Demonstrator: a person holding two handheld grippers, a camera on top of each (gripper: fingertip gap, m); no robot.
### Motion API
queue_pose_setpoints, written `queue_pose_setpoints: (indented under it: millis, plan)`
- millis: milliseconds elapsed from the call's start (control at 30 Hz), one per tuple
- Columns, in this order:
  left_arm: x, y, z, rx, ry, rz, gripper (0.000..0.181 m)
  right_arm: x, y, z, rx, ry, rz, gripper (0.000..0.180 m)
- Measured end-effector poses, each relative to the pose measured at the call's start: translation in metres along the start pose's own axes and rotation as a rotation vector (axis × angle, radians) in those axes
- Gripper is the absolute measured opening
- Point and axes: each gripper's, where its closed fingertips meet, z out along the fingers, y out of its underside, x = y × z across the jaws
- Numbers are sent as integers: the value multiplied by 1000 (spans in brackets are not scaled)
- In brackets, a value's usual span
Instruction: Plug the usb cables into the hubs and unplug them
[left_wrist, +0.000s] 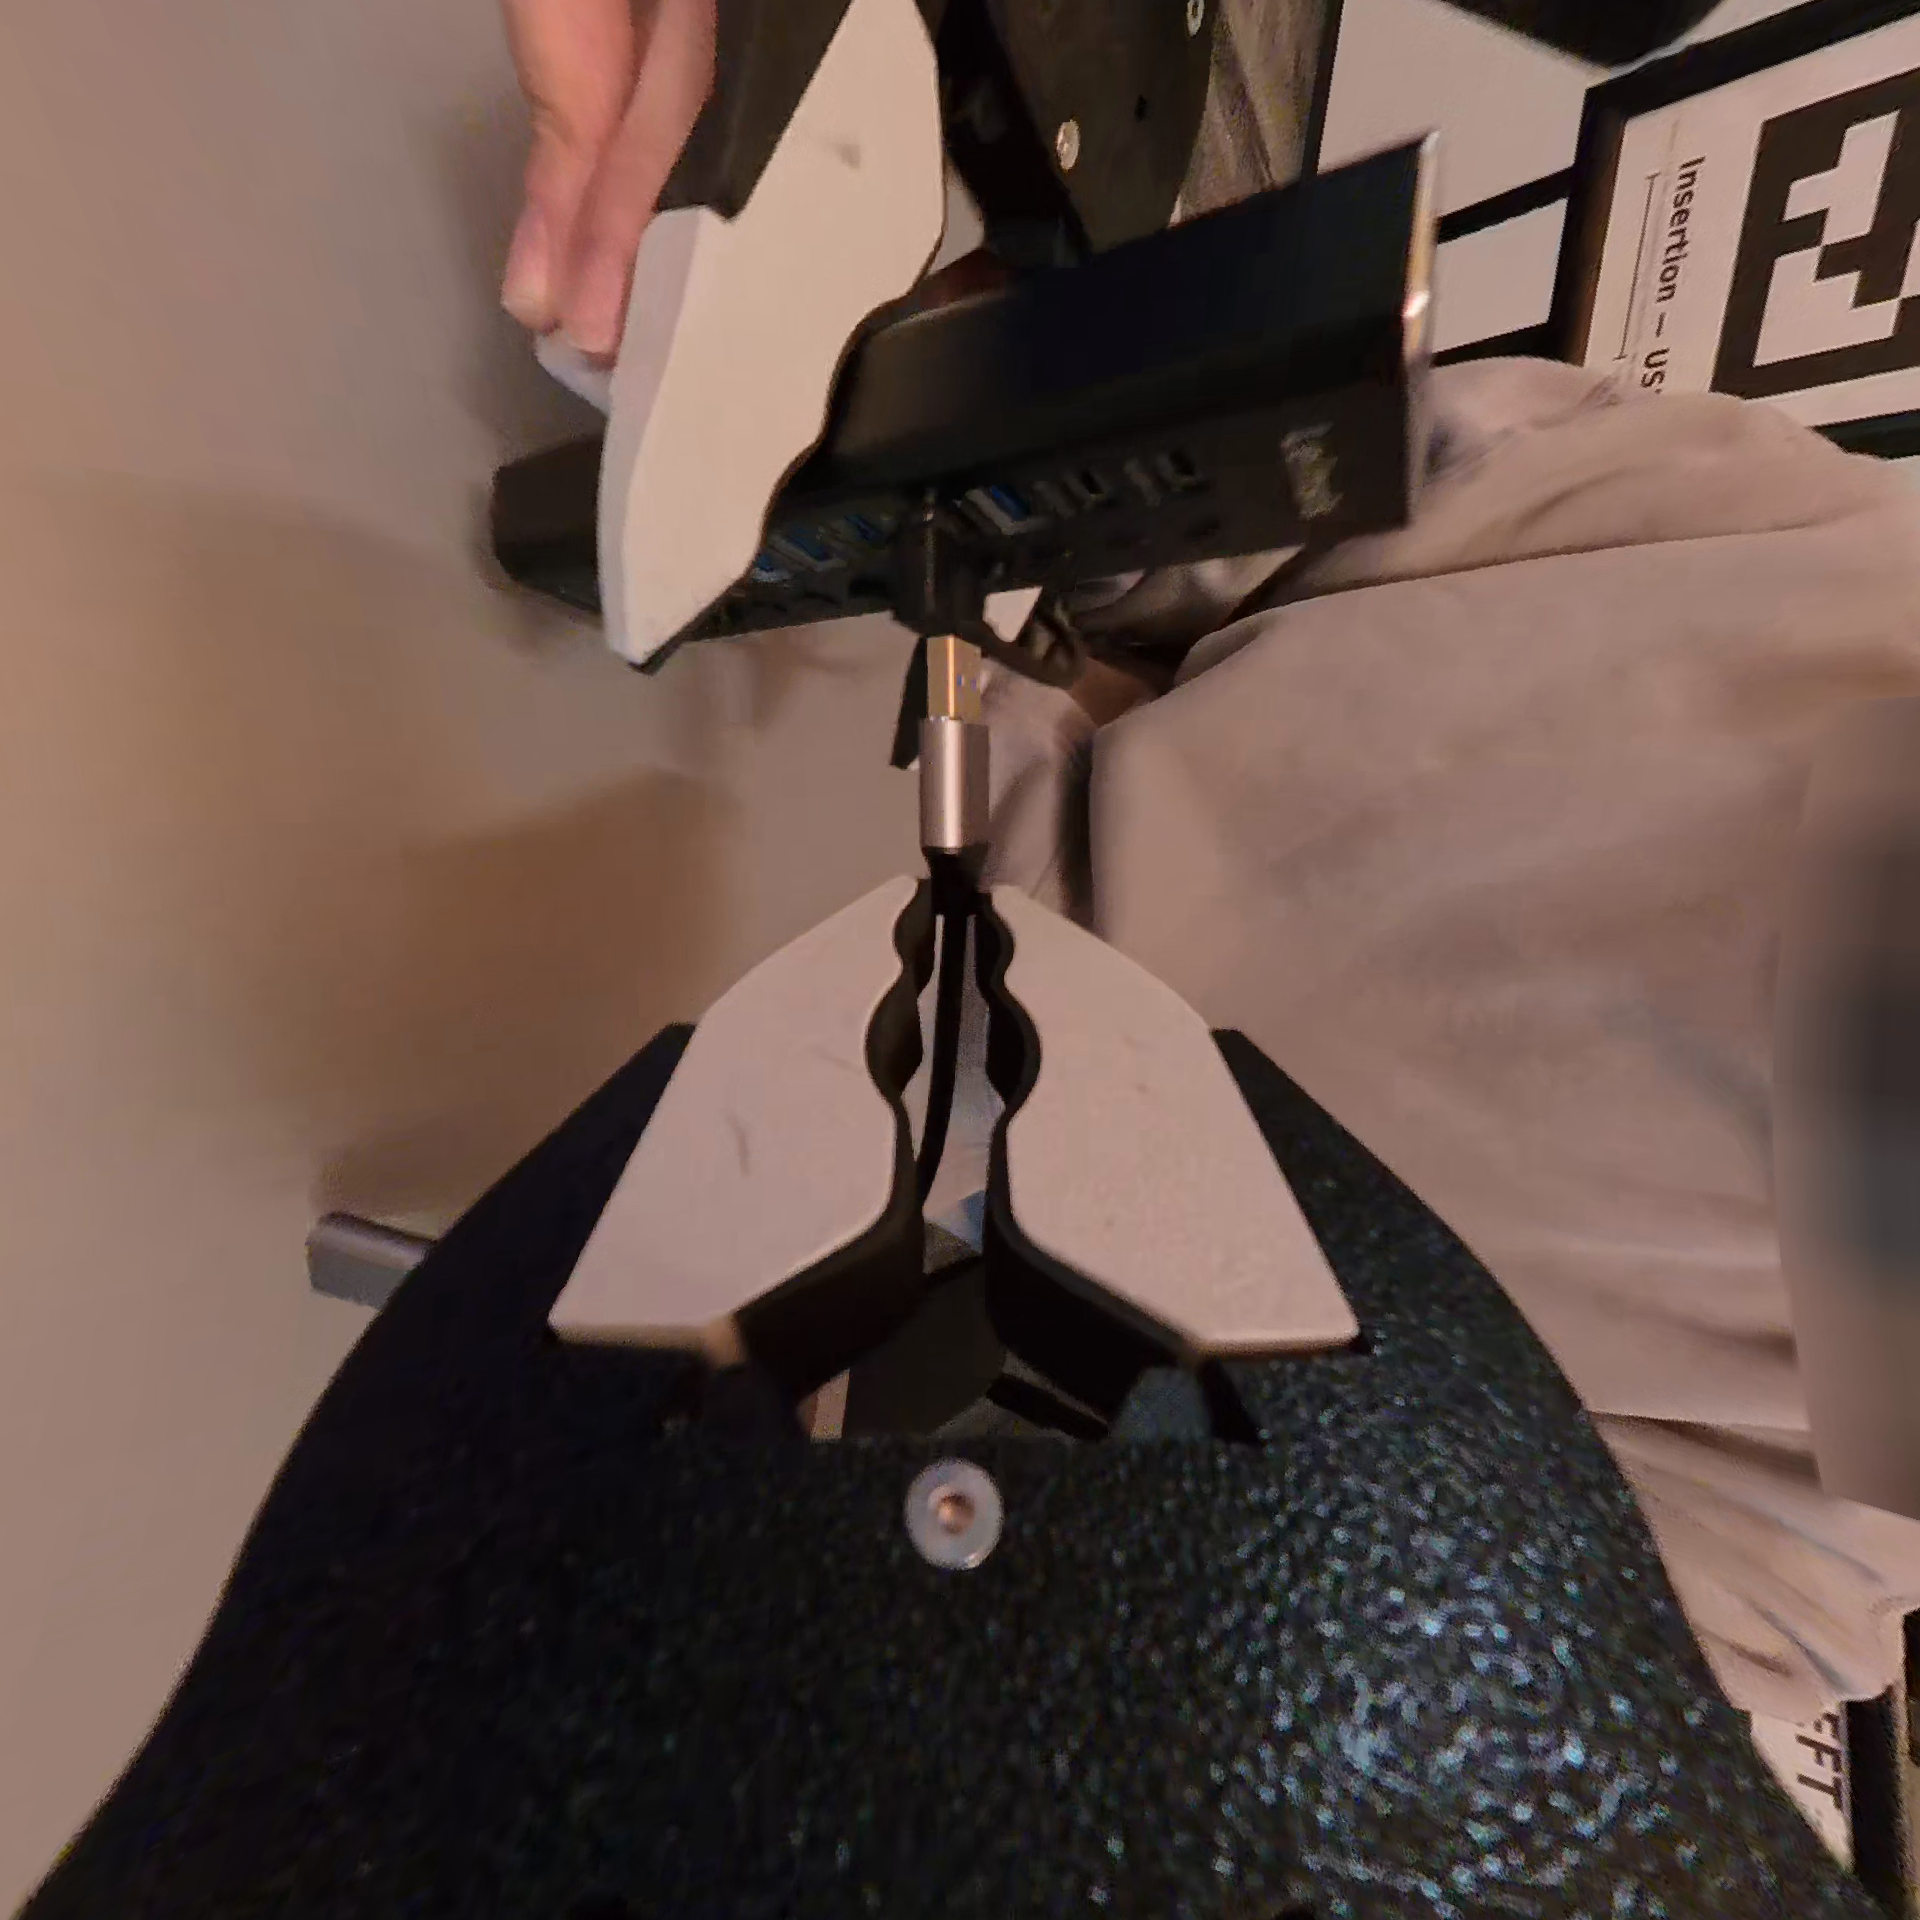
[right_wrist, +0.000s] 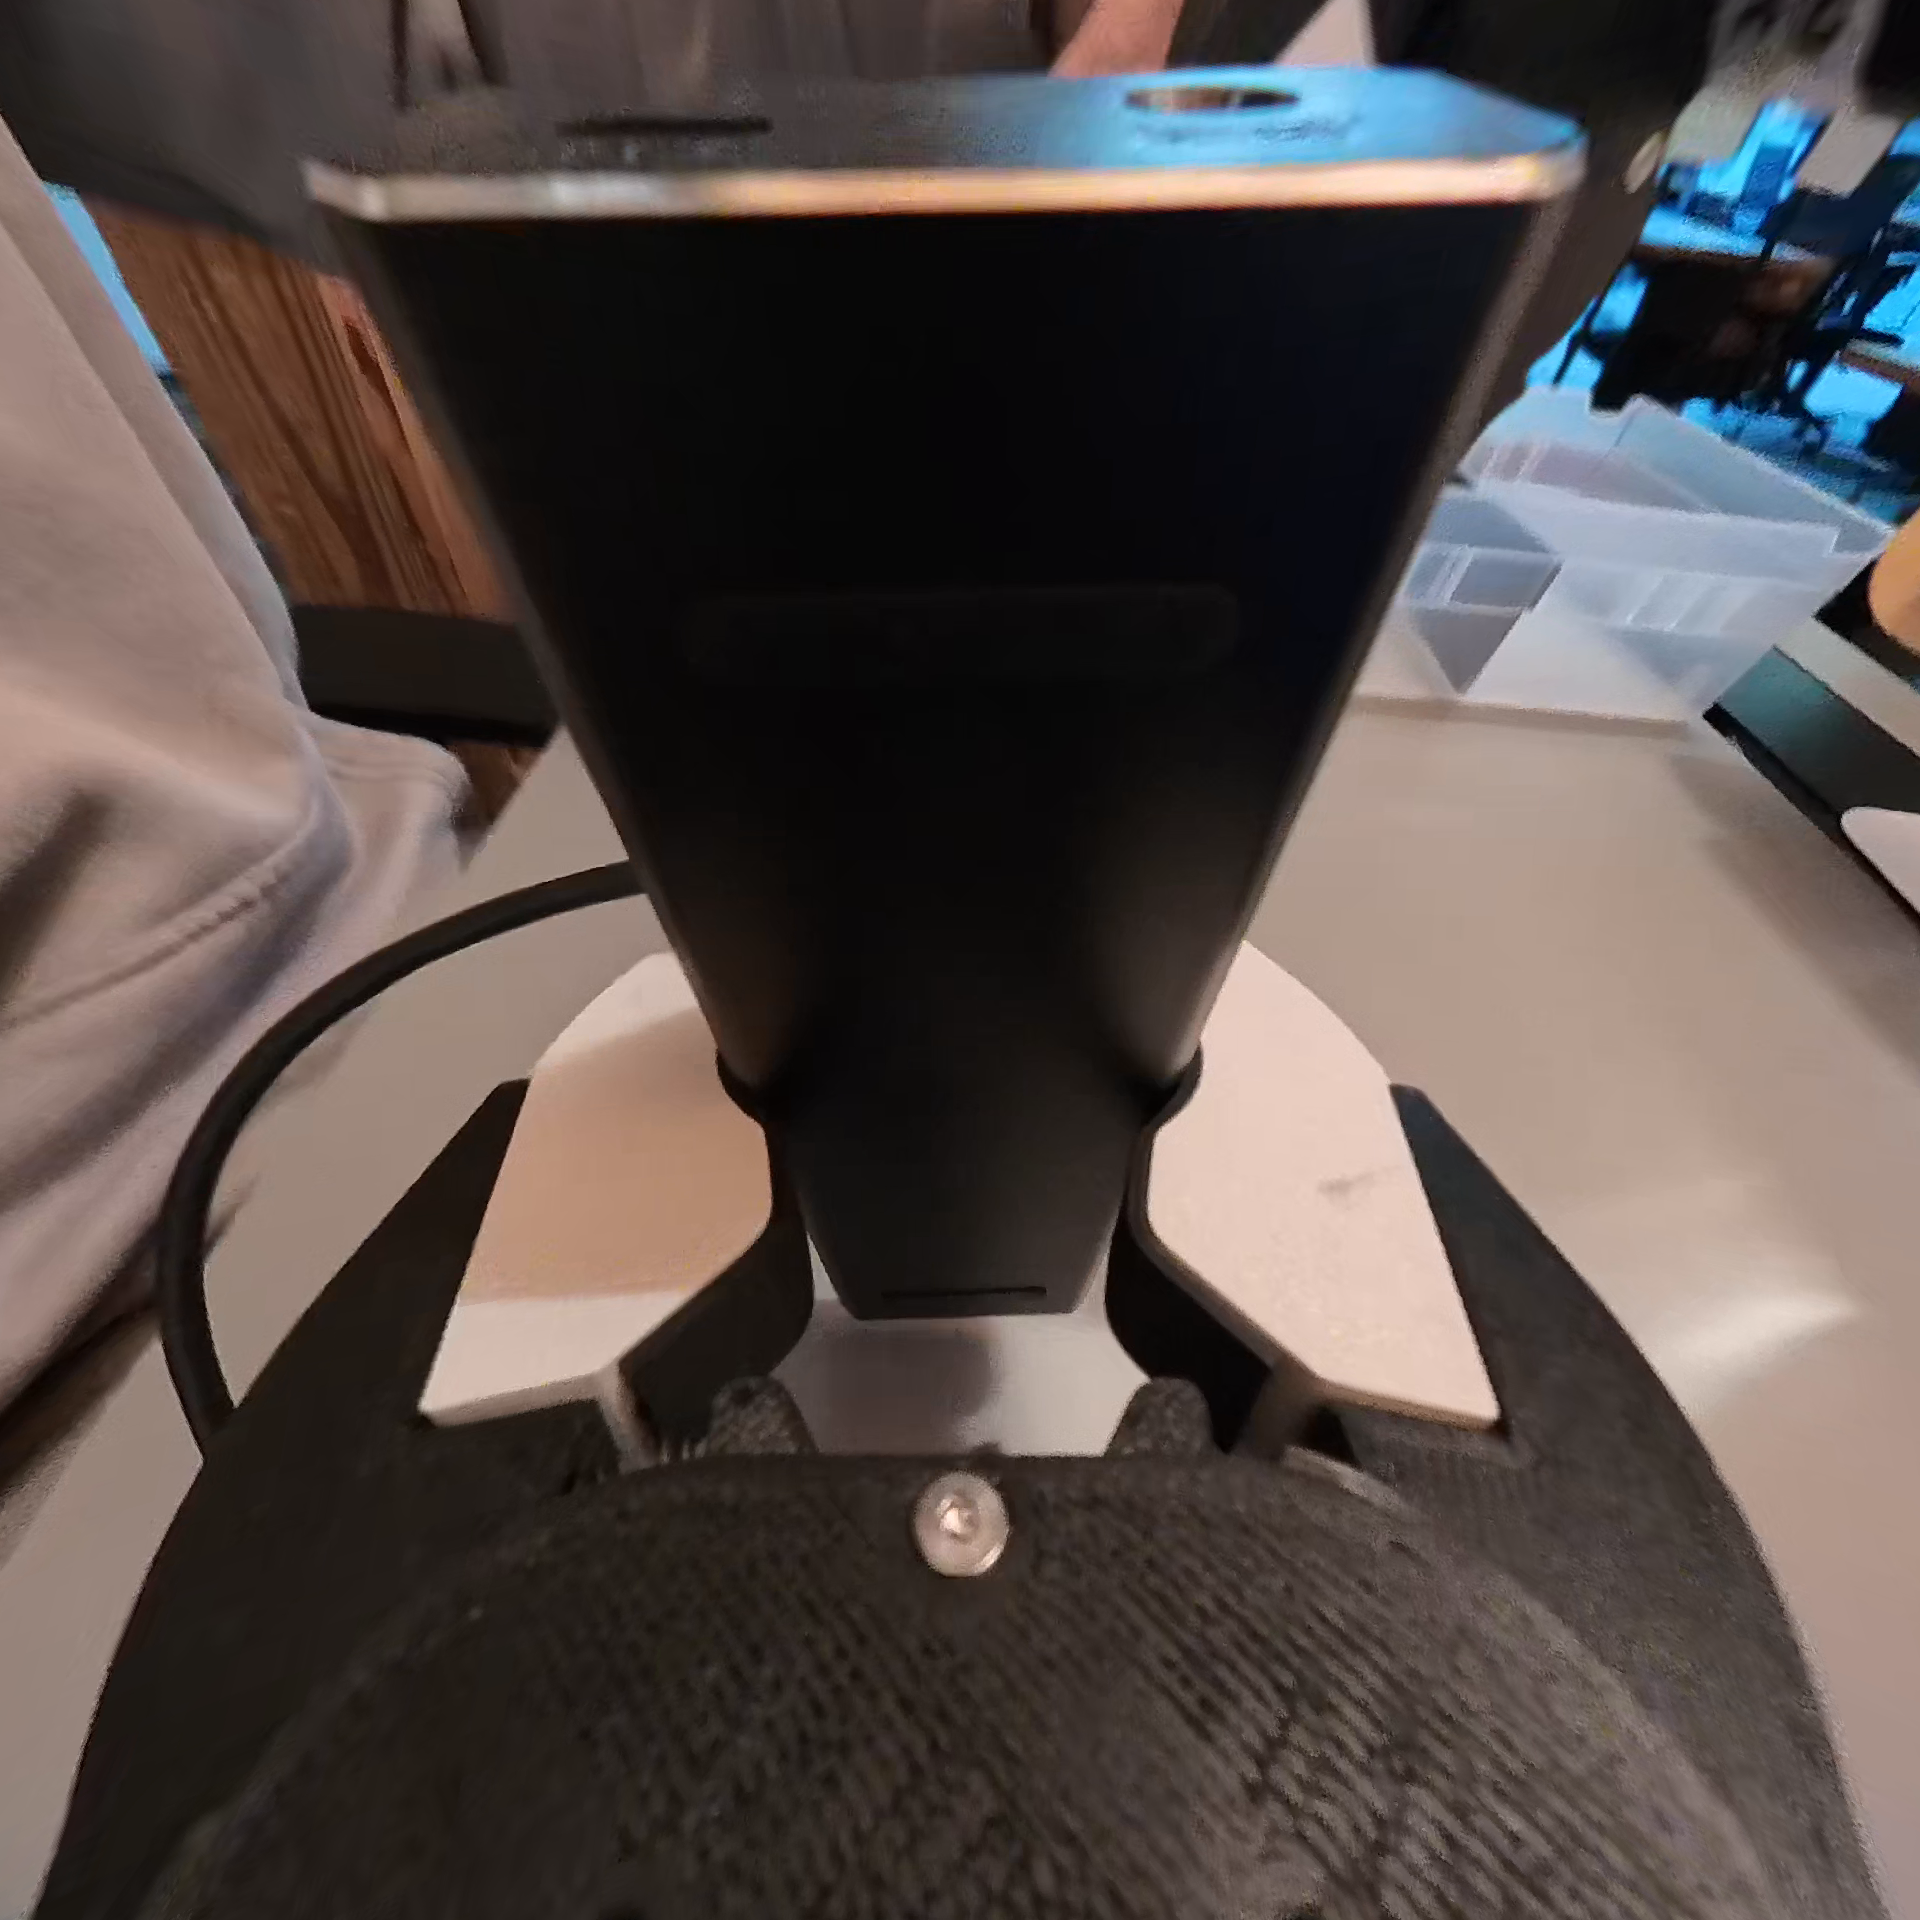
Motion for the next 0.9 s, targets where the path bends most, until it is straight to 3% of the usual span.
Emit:
queue_pose_setpoints:
  millis: [133, 300, 900]
  plan:
    - [-4, 2, 5, 0, 22, -39, 7, -2, -20, -6, 153, -34, 27, 72]
    - [2, -3, 11, -20, 58, -58, 7, -2, -23, -8, 175, -23, -2, 72]
    - [-5, -9, 21, -99, 102, -123, 7, -10, -4, 7, 28, -68, -9, 72]
